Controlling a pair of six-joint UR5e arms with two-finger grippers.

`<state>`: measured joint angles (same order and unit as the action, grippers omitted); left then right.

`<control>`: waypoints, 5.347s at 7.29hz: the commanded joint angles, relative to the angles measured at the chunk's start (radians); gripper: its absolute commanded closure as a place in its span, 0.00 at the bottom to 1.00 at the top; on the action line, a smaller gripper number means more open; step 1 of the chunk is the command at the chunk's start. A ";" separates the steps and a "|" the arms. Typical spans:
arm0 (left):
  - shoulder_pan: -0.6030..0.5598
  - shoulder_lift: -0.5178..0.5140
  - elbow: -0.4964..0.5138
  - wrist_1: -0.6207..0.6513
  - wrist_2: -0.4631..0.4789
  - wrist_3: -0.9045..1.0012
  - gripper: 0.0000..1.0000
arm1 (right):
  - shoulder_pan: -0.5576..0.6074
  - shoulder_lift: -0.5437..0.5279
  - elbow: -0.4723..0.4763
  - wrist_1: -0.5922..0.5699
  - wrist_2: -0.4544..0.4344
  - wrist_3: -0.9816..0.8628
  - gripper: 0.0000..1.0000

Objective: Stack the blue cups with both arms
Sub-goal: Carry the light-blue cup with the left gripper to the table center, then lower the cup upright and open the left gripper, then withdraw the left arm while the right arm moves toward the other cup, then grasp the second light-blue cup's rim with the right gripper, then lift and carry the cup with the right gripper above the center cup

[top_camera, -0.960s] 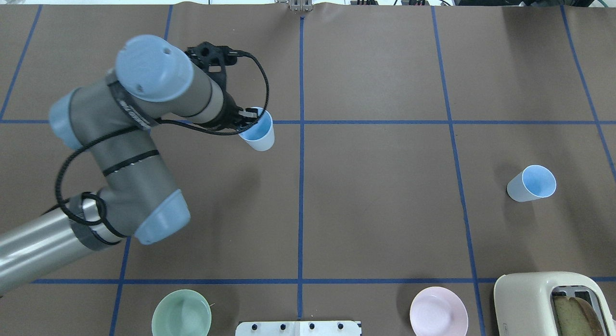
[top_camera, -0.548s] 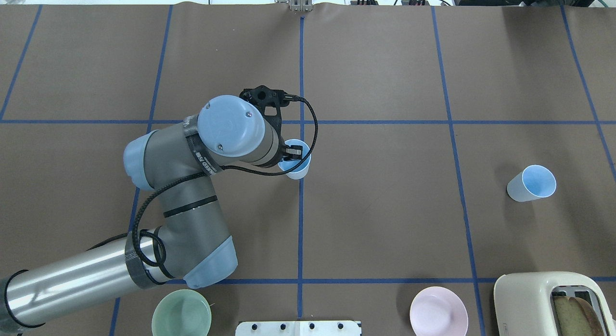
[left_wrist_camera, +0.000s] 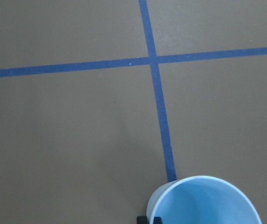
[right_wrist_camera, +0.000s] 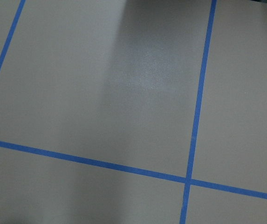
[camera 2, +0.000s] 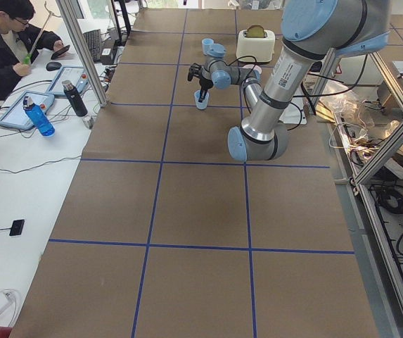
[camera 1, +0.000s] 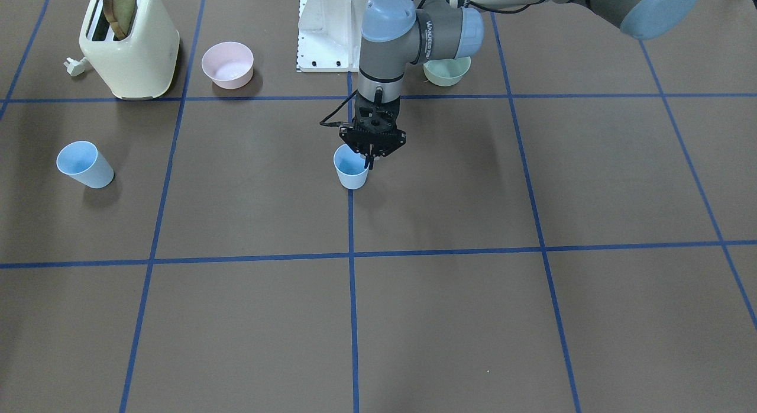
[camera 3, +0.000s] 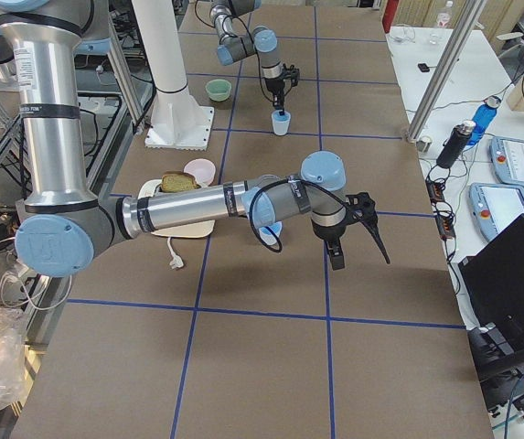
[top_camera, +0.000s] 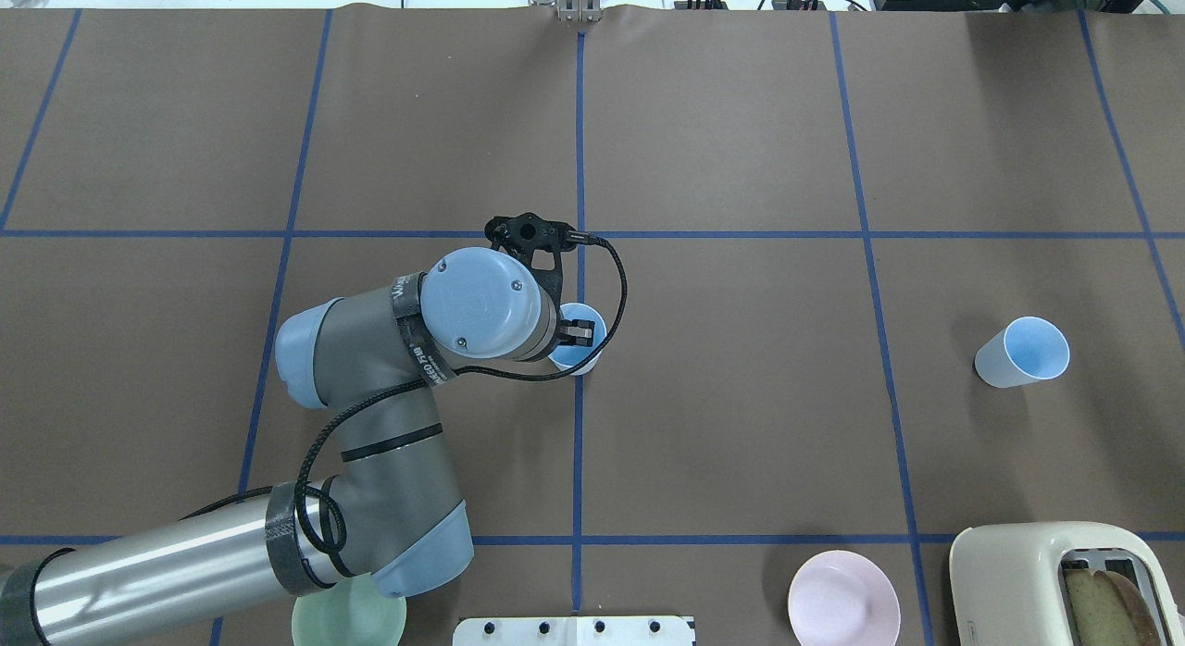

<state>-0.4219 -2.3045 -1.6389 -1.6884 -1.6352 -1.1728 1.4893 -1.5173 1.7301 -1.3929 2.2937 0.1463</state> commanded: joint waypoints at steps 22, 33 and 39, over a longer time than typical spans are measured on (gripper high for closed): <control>-1.083 0.491 0.027 0.138 -0.693 1.382 0.01 | -0.572 -0.262 0.164 0.373 -0.175 0.524 1.00; -1.181 0.813 -0.108 0.124 -0.687 1.243 0.01 | -0.809 0.743 0.152 -0.438 -0.333 1.140 1.00; -1.181 0.815 -0.104 0.122 -0.687 1.243 0.01 | -0.989 0.798 -0.006 -0.453 -0.470 1.214 1.00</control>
<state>-1.6030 -1.4896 -1.7437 -1.5651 -2.3216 0.0706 0.5120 -0.7125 1.7388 -1.8452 1.8290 1.3610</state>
